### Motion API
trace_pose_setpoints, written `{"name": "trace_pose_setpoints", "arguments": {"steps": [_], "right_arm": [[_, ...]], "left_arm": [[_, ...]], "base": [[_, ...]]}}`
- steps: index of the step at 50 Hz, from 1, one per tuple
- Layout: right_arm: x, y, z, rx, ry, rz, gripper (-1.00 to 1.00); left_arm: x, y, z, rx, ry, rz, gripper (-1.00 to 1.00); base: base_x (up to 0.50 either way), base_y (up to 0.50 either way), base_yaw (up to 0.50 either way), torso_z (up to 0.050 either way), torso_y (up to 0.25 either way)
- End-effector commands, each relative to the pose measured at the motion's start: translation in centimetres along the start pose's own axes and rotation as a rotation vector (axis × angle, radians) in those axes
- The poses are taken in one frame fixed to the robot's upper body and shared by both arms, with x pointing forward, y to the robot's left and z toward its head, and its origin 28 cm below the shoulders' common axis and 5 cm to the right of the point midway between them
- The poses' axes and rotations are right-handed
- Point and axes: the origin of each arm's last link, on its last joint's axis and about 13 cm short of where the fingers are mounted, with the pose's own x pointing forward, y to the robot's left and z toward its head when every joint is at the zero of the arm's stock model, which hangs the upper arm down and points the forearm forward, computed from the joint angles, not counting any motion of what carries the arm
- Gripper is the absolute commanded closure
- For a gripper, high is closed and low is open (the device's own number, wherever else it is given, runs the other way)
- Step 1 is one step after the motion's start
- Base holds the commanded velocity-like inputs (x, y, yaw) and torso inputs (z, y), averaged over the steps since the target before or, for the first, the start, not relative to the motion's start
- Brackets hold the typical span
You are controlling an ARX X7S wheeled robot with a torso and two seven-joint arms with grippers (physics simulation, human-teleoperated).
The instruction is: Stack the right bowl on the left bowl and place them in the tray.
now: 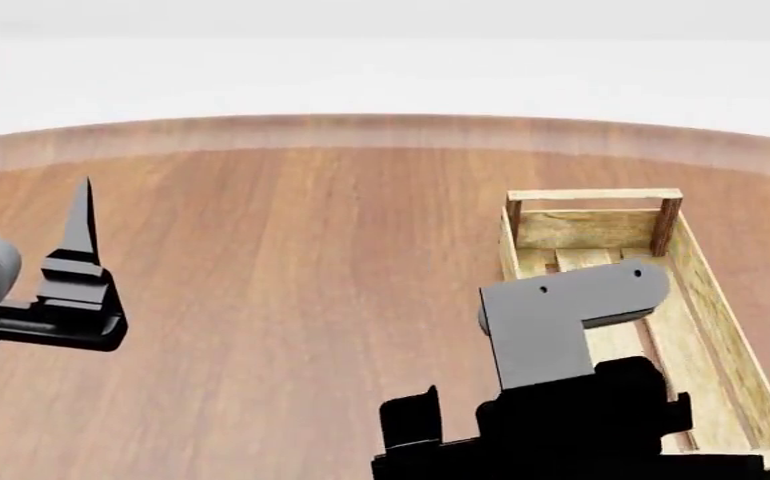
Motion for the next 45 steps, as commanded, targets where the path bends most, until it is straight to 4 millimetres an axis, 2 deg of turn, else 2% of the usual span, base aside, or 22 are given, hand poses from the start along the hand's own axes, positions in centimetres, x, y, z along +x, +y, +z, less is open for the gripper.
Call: {"name": "trace_pose_setpoints", "arguments": {"steps": [1,22,45], "right_arm": [[-1.2,-0.2,-1.5,-0.026,0.138,0.05,-1.0],[-1.0,0.2,-3.3,-0.033,0.255,0.11,-1.0],[0.4,0.5,-5.5,-0.034,0.366,0.137,-1.0]], "left_arm": [[0.1,0.1,0.2,-0.011,0.001,0.002,-1.0],[0.1,0.2,0.2,-0.012,0.0,0.006,-1.0],[0.1,0.2,0.2,-0.011,0.0,0.004,-1.0]], "base": [[0.0,0.0,0.0,0.0,0.0],[0.0,0.0,0.0,0.0,0.0],[0.0,0.0,0.0,0.0,0.0]]}}
